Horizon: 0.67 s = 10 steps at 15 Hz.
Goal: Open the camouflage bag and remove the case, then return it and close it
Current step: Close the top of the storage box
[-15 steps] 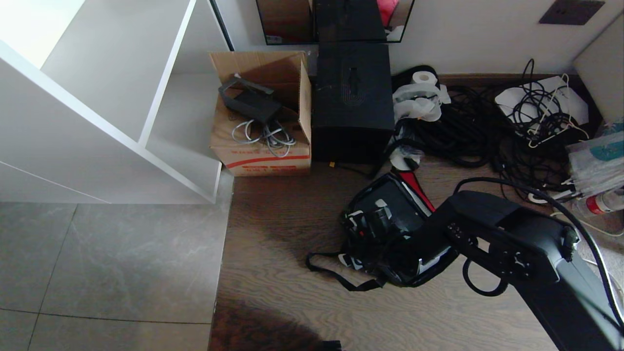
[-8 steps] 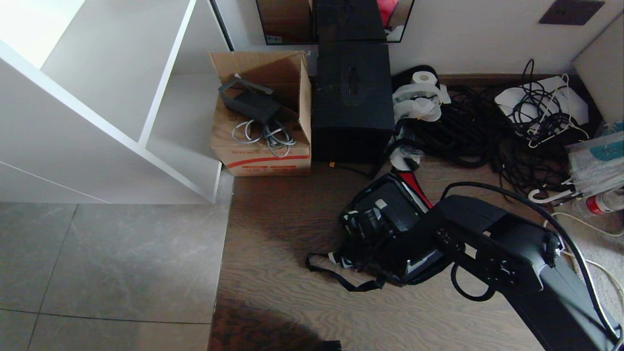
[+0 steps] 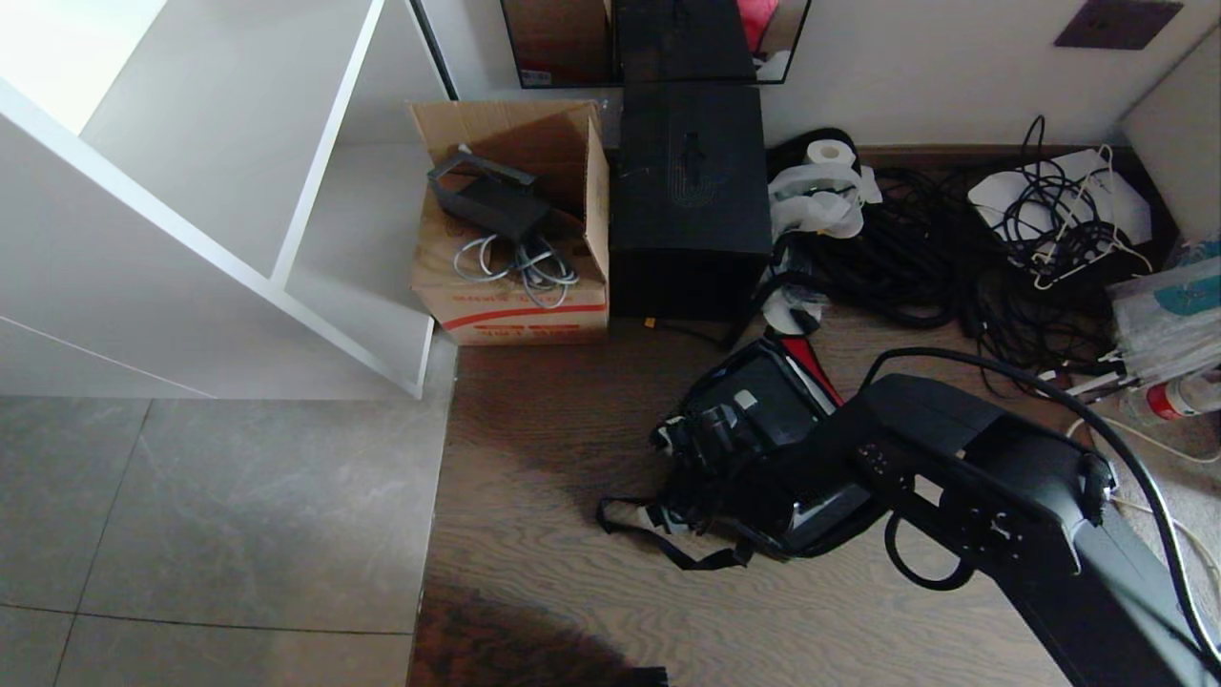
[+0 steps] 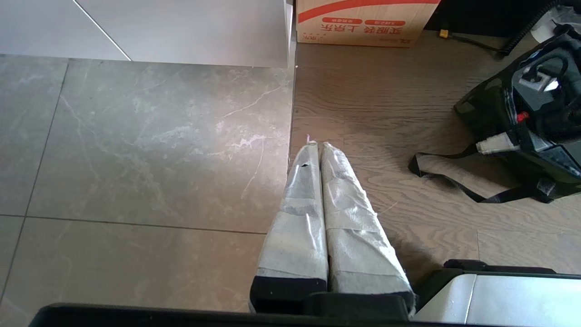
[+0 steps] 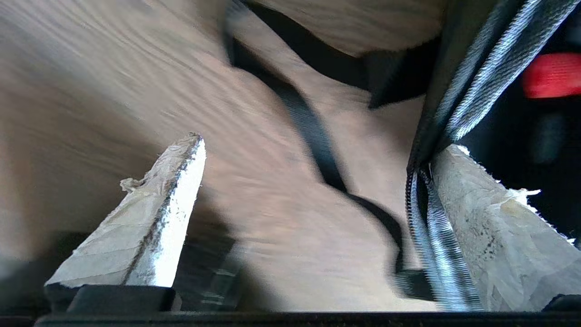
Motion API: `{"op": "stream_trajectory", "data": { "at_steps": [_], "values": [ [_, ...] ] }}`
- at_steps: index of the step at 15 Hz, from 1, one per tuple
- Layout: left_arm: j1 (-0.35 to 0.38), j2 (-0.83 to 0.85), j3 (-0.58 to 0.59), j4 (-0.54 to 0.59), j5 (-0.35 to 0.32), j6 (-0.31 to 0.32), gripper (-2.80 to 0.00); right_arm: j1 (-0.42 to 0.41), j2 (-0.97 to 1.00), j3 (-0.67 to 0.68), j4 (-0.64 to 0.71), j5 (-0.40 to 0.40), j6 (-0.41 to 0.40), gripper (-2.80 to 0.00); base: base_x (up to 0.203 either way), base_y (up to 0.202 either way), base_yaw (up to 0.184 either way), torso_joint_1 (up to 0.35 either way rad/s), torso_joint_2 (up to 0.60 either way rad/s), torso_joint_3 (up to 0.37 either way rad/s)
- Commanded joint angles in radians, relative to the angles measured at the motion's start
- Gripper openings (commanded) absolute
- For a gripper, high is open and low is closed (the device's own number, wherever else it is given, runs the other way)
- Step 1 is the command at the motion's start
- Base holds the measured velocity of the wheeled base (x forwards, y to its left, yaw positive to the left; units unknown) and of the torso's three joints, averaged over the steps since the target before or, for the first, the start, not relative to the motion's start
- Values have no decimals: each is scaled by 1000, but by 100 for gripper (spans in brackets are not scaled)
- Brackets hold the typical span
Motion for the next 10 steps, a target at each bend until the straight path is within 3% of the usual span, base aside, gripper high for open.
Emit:
{"op": "stream_trajectory", "data": {
  "at_steps": [1,5,10],
  "values": [
    [0,0,0,0,0,0,-280,-3,7,10,-3,-46,-35,0,0,0,0,0,0,0],
    [0,0,0,0,0,0,-280,-3,16,-15,-12,-103,-39,0,0,0,0,0,0,0],
    [0,0,-1,0,0,0,-280,-3,21,-13,-14,-111,-39,0,0,0,0,0,0,0]
  ]
}}
